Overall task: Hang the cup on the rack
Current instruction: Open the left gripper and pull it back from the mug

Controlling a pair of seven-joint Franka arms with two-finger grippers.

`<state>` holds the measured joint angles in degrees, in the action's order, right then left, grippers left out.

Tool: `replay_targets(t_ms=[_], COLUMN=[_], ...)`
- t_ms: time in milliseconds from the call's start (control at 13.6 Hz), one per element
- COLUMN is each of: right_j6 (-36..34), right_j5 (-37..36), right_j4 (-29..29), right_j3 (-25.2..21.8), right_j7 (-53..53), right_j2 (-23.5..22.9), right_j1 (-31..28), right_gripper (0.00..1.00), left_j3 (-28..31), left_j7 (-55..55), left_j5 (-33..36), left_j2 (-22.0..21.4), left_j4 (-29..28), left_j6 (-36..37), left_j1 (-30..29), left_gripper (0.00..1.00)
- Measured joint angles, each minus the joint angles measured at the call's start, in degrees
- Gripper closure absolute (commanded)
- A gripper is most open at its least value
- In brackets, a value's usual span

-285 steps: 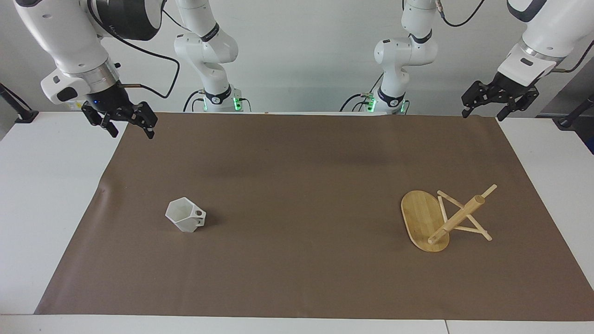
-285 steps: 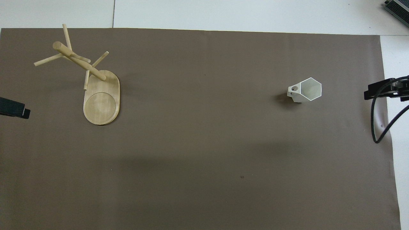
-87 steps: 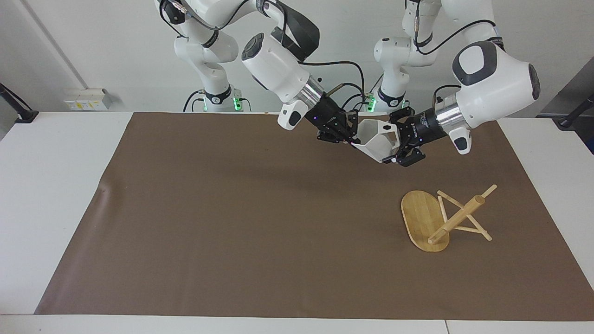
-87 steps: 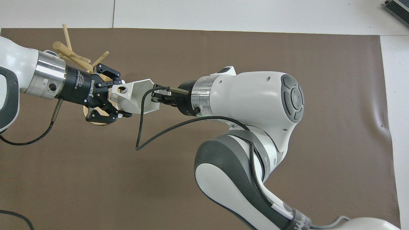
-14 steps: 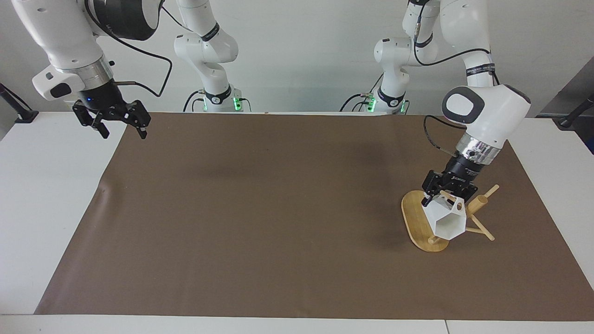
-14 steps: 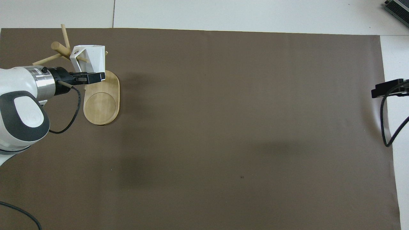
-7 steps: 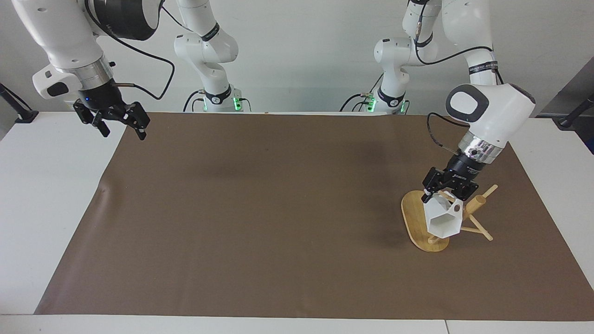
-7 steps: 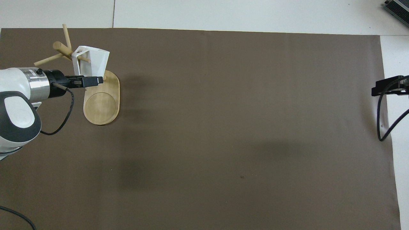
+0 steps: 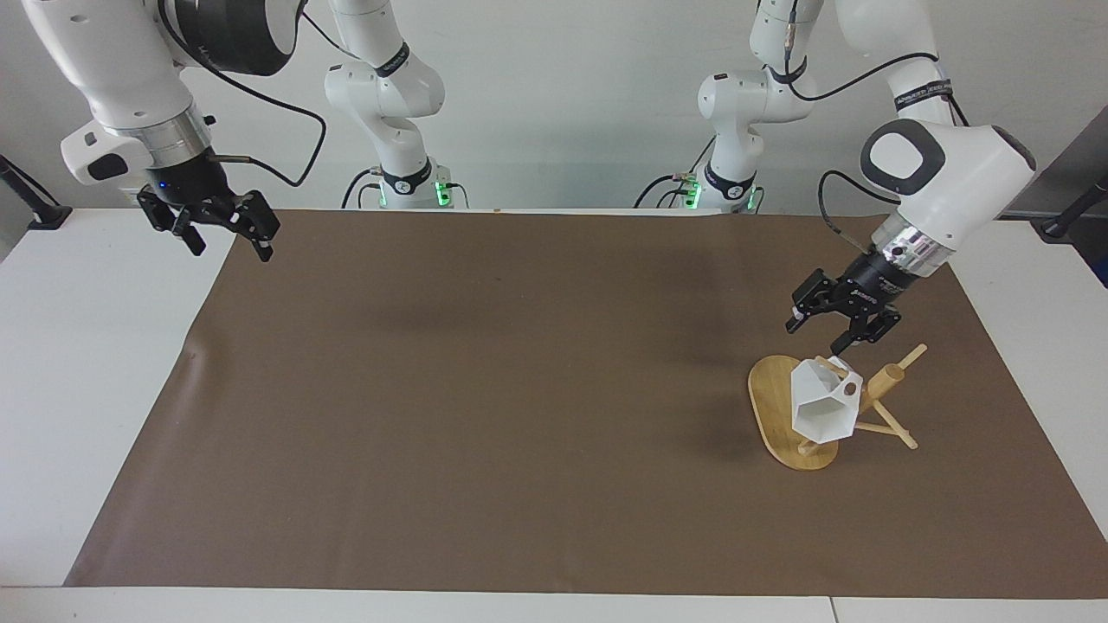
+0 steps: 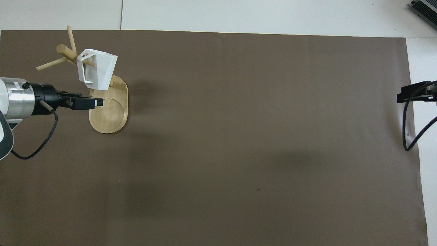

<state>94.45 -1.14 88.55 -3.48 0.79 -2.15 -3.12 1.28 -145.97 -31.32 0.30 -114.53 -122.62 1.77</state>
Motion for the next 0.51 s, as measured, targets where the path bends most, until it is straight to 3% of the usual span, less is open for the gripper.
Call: replay_targets(t_ms=[514], right_j6=[0.0], right_j5=[0.0], right_j4=[0.1], right_j3=[0.0], right_j7=[0.0], right_j2=[0.0], right_j1=[0.0], right_gripper=[0.0], left_j3=[-0.3], left_j7=[25.2], left_j5=[6.0], left_j2=[-5.7], left_j4=[-0.3], left_j6=[9.9], left_j1=[0.0], left_gripper=[0.02])
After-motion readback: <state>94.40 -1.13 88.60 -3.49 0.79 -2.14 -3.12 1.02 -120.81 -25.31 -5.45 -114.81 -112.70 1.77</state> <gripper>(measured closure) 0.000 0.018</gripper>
